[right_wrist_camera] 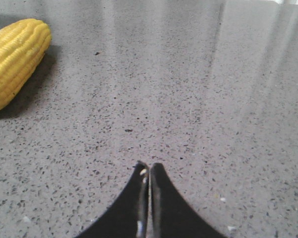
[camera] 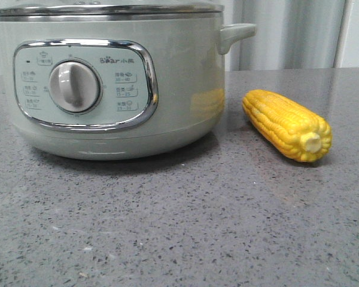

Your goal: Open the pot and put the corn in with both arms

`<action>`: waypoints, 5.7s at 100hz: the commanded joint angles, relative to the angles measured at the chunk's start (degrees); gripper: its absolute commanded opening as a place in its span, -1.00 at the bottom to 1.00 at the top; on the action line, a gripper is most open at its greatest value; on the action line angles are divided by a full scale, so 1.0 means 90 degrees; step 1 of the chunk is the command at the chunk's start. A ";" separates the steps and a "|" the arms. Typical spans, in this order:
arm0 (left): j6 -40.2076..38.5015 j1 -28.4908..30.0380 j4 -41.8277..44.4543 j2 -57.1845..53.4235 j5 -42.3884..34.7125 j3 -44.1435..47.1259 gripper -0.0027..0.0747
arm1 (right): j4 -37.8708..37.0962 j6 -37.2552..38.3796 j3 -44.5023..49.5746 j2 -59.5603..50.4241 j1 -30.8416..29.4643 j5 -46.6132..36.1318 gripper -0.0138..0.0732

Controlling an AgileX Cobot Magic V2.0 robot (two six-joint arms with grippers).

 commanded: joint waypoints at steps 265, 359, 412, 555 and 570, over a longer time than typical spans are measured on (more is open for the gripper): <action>-0.0008 -0.0026 0.0595 0.2317 -0.2231 -0.2370 -0.98 | 0.0340 -0.0028 -0.2284 0.2294 0.0162 -0.0268 -0.85; -0.0597 -0.3165 0.0359 0.6347 -0.4570 -0.4325 0.34 | 0.0506 -0.0028 -0.2676 0.3119 0.0162 -0.0420 -0.85; -0.0698 -0.3823 0.0273 0.8588 -0.4570 -0.5937 0.34 | 0.0506 -0.0028 -0.2618 0.3119 0.0162 -0.0446 -0.85; -0.0514 -0.3540 0.0608 0.7342 -0.4285 -0.6475 -0.98 | 0.0506 -0.0028 -0.2618 0.3119 0.0162 -0.0448 -0.85; -0.0483 -0.3015 0.0608 0.6649 -0.3410 -0.6388 -0.98 | 0.0506 -0.0028 -0.2618 0.3119 0.0162 -0.0448 -0.85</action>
